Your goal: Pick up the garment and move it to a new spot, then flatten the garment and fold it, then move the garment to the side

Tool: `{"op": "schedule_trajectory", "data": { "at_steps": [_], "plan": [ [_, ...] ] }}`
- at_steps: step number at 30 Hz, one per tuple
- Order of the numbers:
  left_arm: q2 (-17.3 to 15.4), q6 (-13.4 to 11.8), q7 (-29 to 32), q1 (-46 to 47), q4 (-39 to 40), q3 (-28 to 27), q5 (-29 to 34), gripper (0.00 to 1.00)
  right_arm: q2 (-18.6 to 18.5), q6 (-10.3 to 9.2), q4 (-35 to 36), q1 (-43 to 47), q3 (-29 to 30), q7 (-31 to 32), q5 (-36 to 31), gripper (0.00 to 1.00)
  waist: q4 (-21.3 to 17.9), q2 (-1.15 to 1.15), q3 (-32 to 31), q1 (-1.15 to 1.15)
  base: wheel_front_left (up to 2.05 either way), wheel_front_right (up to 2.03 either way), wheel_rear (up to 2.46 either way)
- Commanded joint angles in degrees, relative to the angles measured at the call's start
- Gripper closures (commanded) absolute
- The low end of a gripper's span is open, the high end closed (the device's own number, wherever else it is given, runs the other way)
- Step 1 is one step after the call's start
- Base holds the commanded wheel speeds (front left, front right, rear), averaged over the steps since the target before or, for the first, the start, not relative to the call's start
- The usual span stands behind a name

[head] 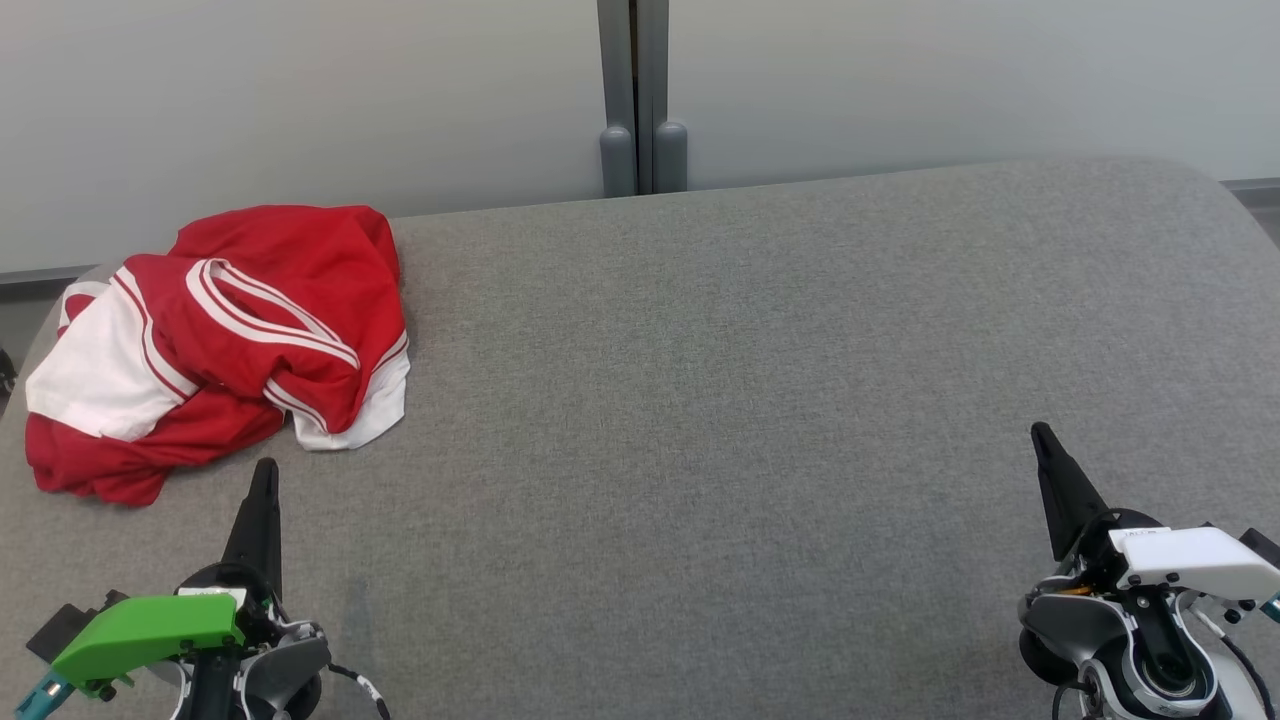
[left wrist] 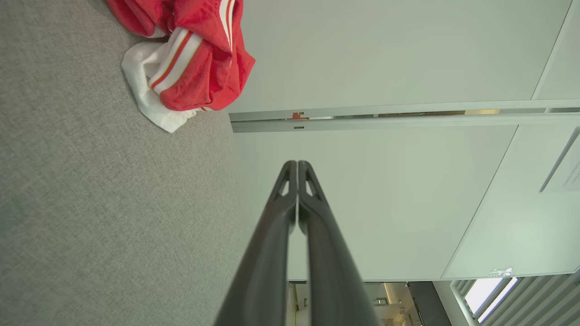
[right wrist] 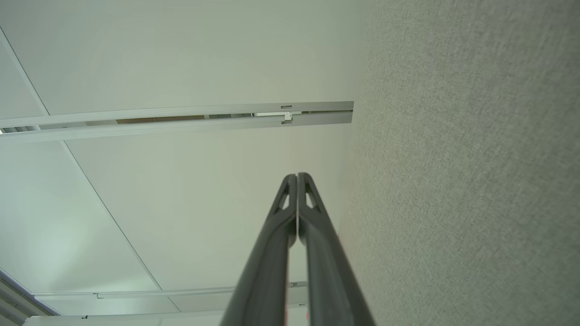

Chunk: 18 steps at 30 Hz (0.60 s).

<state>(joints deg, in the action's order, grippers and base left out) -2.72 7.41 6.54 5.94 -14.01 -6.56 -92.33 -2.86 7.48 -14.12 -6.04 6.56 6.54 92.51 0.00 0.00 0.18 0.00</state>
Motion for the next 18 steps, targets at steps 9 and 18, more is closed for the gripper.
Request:
{"op": "schedule_trajectory", "data": {
  "at_steps": [9,18],
  "plan": [
    [-0.3,0.3,0.1,0.7,0.0,0.0,-0.2,1.0,-0.1,0.02,0.3,-0.3,0.0,0.1,-0.2,1.0,0.0,0.0,0.0,0.0,0.0,0.0,0.0],
    [-0.3,0.3,0.1,0.7,0.0,0.0,-0.2,1.0,-0.1,0.02,0.3,-0.3,0.0,0.1,-0.2,1.0,0.0,0.0,0.0,0.0,0.0,0.0,0.0]
  ]
}}
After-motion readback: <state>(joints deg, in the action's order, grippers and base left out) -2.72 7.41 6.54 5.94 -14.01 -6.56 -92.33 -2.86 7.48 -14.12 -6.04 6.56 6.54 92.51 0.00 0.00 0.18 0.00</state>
